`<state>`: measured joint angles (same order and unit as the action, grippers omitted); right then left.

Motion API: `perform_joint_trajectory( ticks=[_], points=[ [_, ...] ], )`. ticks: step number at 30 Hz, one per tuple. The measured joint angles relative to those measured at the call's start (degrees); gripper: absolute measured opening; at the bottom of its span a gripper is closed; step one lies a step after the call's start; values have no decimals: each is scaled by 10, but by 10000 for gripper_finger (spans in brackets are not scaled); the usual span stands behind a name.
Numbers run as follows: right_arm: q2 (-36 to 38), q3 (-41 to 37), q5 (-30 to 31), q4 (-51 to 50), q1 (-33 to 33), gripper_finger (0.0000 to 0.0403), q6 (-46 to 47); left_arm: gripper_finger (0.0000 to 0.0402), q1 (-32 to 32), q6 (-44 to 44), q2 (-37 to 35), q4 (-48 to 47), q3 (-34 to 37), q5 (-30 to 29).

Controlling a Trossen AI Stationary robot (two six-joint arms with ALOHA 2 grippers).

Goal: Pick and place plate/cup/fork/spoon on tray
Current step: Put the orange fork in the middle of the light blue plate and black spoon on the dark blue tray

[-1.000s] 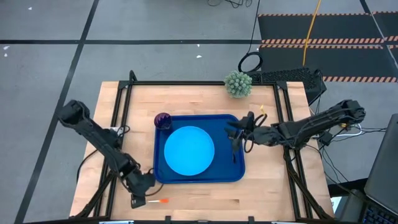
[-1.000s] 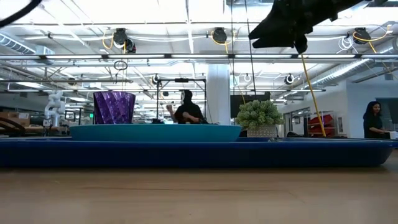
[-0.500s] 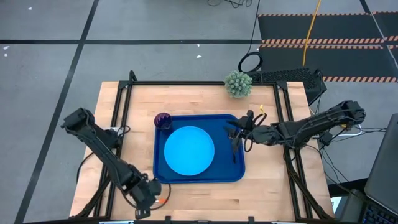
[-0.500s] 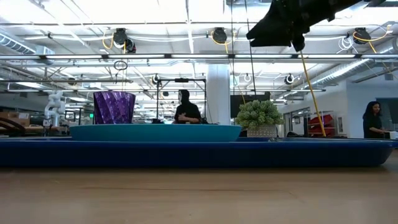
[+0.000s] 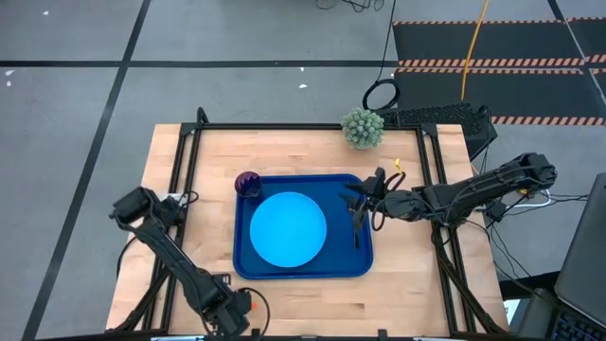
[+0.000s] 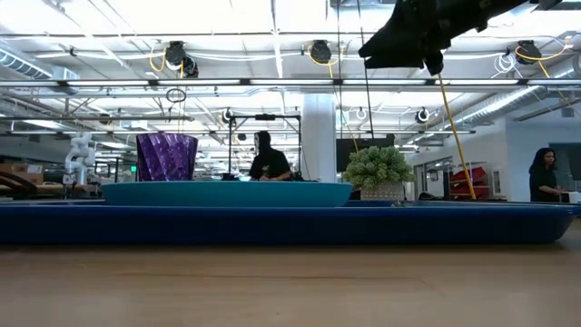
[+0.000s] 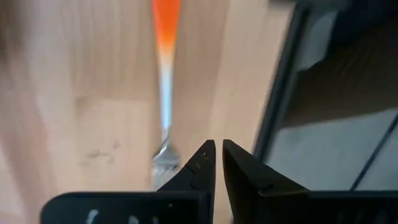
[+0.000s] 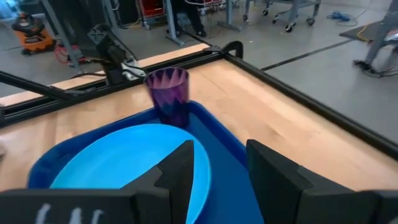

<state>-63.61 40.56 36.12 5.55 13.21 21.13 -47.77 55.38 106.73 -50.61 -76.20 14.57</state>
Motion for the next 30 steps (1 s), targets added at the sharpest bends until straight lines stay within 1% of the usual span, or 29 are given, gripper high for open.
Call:
perform_joint_trajectory(
  ticks=[3, 6, 11, 15, 18, 22, 30],
  points=[
    [0, 0, -6, -3, 0, 139, 6, 33, 0, -41, 2, -29, 1, 9],
    [0, 0, -6, -7, 0, 139, 10, 42, 4, -61, 2, -29, 1, 8],
    [0, 0, -6, -23, 0, 139, 22, 91, 6, -73, 5, -27, 1, -36],
    [0, 0, -6, -27, 0, 140, 22, 132, 4, -82, 15, -27, 1, -40],
    [0, 0, -6, -28, 0, 140, 22, 152, 4, -84, 27, -27, 1, -40],
    [0, 0, -6, -28, 0, 140, 22, 164, 4, -65, 35, -28, 1, -40],
    [0, 0, -6, -30, 0, 140, 22, 166, 0, 11, 36, -26, 10, -42]
  ],
)
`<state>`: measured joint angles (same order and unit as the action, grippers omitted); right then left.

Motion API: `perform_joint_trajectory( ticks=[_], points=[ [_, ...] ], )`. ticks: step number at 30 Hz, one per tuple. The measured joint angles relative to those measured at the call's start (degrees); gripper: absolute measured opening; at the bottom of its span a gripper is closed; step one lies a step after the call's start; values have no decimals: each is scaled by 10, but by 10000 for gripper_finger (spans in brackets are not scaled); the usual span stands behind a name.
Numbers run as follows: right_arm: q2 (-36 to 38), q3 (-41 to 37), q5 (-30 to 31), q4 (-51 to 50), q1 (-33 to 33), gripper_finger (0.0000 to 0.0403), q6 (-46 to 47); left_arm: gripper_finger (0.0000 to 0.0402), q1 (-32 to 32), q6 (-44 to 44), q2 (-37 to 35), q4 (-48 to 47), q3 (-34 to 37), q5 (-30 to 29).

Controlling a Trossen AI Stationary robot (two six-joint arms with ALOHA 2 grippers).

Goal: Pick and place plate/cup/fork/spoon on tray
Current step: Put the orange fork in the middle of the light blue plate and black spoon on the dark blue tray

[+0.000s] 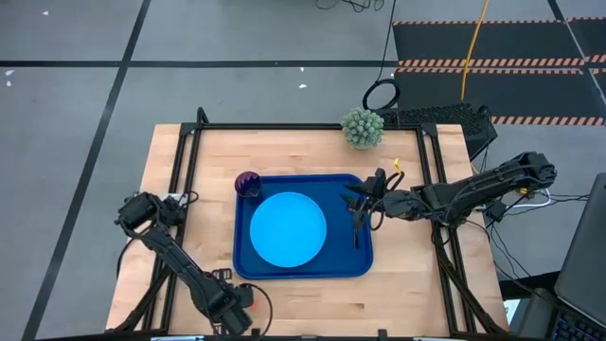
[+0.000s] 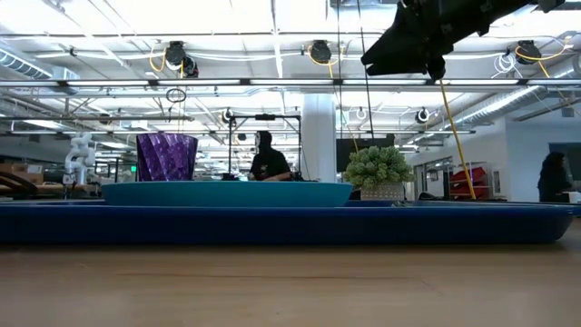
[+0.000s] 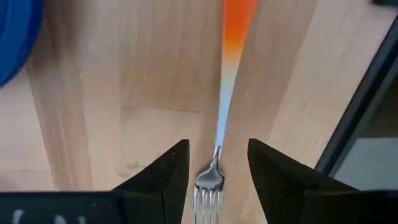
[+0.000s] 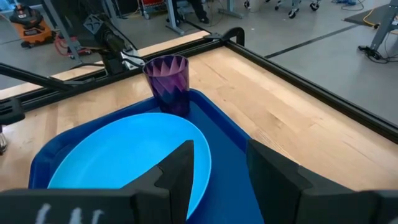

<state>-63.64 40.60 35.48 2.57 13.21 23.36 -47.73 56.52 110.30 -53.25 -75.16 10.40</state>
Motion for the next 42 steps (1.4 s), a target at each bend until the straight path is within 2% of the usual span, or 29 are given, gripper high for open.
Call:
perform_joint_trajectory(
  ticks=[8, 15, 18, 23, 24, 29, 33, 39, 42],
  points=[
    [0, 0, 0, -12, 0, 140, 15, 166, -12, 33, 0, 58, 36, 0],
    [0, 0, 0, -12, 0, 140, 15, 161, -13, 40, -1, 66, 49, -21],
    [0, 0, 0, -12, 0, 140, 15, 128, -13, 38, -2, 66, 51, -23],
    [0, 0, 0, -12, 0, 139, 15, 25, -8, 52, -2, 59, 52, -26],
    [0, 0, 0, -12, 0, 139, 15, 15, -6, 54, -2, 60, 52, -25],
    [0, 0, 0, -12, 0, 139, 15, 7, -4, 54, -2, 64, 52, -20],
    [0, 0, -3, -11, 0, 139, 15, 5, -1, 48, -7, 68, 48, 8],
    [0, 0, -3, -11, 0, 139, 14, 4, 5, -23, -30, 13, -4, 15],
    [0, 0, -10, -11, 0, 139, 14, 4, 17, -110, -32, -56, -55, -4]
  ],
)
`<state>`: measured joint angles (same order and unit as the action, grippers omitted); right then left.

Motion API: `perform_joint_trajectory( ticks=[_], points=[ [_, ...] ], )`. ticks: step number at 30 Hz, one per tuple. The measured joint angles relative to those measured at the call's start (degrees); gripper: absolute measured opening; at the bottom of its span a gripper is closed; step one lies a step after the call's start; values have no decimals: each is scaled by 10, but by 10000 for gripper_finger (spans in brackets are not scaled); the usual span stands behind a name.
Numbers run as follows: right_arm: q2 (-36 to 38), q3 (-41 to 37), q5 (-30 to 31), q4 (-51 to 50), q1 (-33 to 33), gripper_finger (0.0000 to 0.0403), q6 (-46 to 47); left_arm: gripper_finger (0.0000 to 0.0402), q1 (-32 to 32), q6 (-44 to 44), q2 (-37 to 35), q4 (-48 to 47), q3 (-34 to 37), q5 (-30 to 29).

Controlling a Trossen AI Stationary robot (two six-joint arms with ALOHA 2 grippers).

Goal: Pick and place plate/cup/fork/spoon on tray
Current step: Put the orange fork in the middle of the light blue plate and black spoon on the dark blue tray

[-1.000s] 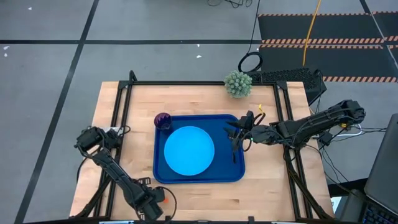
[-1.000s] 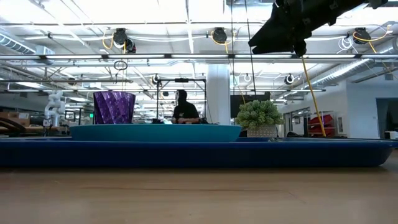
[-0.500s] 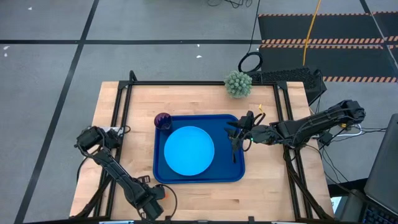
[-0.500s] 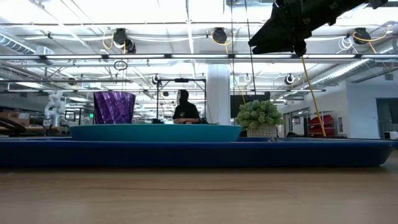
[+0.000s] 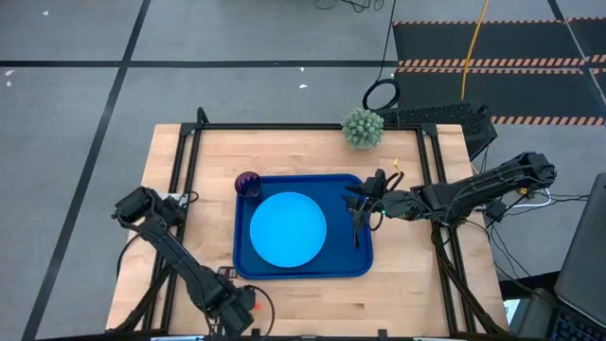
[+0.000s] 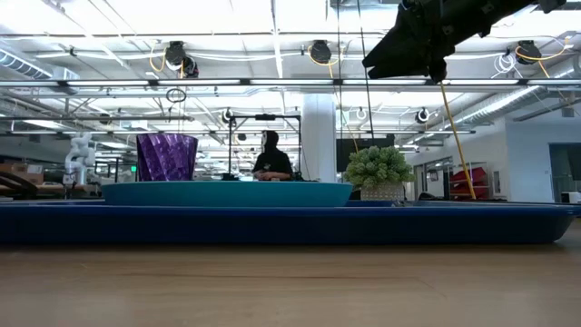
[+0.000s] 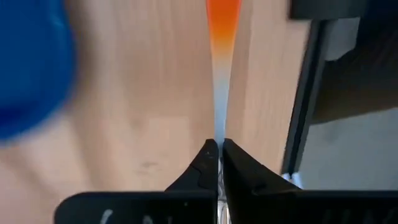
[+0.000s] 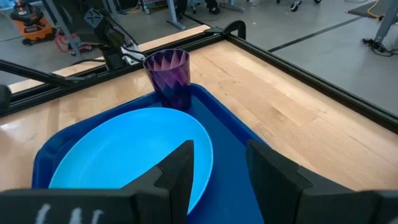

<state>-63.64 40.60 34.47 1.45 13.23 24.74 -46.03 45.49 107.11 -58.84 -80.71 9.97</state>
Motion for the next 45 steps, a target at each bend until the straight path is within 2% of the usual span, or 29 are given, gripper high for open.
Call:
perform_joint_trajectory(
  ticks=[5, 9, 15, 21, 25, 31, 37, 41, 45],
  points=[
    [0, 0, -6, 0, 0, 139, -4, 4, 30, -190, -2, -119, -99, -104],
    [2, 0, -29, 0, 0, 139, -13, 4, 65, -341, -2, -170, -161, -196],
    [6, 0, -36, -36, 0, 139, 6, 4, 125, -562, -2, -174, -182, -206],
    [6, 0, -62, -95, -1, 139, 48, 4, 191, -806, -2, -175, -182, -243],
    [6, 0, -62, -129, -1, 139, 70, 4, 235, -938, -2, -137, -182, -251],
    [10, 0, -62, -214, -1, 139, 114, 4, 289, -1066, -2, -38, -182, -250],
    [13, 0, -60, -360, 3, 139, 236, 4, 334, -1139, 12, -41, -181, -232],
    [15, 0, -25, -446, 12, 139, 312, 4, 351, -1174, 28, -37, -181, -225],
    [16, 0, 7, -489, 24, 139, 358, 7, 365, -1223, 46, 4, -181, -222]
  ],
)
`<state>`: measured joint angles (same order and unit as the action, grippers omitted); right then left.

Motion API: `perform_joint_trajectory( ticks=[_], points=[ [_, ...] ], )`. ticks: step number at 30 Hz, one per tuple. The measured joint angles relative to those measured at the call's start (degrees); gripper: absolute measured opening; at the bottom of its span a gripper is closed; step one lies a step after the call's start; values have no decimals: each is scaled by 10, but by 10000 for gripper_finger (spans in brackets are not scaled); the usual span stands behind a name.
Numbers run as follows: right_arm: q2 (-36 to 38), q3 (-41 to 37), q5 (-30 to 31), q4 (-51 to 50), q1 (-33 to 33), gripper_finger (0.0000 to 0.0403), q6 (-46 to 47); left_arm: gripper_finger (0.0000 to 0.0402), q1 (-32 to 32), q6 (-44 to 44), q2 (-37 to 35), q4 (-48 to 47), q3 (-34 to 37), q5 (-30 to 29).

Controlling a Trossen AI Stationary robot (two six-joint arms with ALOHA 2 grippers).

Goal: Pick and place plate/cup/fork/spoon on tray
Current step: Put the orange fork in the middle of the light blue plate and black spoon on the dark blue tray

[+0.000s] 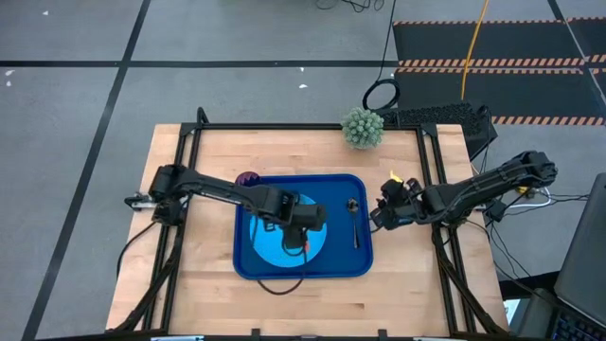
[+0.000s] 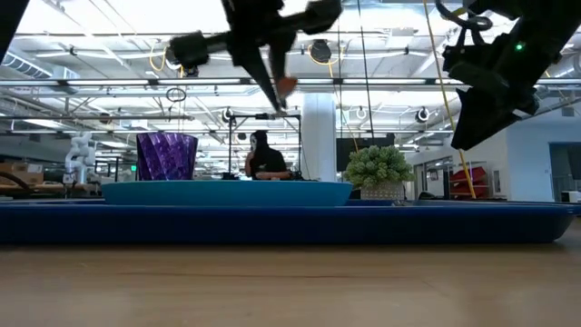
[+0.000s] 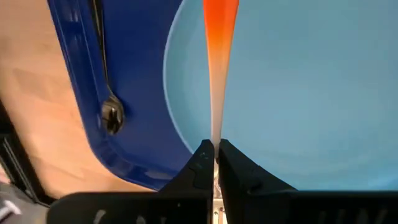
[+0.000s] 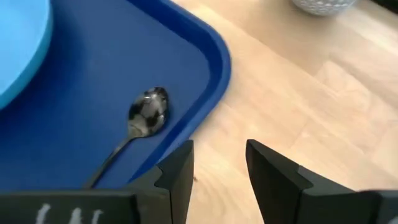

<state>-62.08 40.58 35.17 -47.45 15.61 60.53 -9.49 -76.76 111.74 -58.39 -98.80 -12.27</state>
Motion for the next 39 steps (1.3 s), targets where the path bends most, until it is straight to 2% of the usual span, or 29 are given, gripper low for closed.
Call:
perform_joint_trajectory(
  ticks=[7, 12, 19, 25, 29, 32, 36, 39],
  points=[
    [0, 0, 8, -34, 13, 139, 18, 4, 29, -82, 41, 82, -1, -2],
    [0, 0, 8, -57, 14, 139, 25, 4, 38, -140, 53, 107, -2, -21],
    [15, 0, 10, -77, 8, 139, 40, 4, 46, -151, 53, 165, -8, -9],
    [34, 0, 12, -40, 5, 139, 33, 4, 46, -151, 55, 185, -26, 17],
    [39, 0, 16, 37, 5, 139, -3, 4, 51, -145, 55, 190, -29, 16],
    [39, -14, 22, 165, 5, 139, -60, 4, 52, -141, 55, 187, -29, -16],
    [38, -65, -26, 365, 4, 139, -143, 4, 51, -146, 55, 179, -29, -54],
    [38, -105, -63, 455, 4, 139, -137, 4, 51, -133, 55, 172, -29, -57]
  ],
)
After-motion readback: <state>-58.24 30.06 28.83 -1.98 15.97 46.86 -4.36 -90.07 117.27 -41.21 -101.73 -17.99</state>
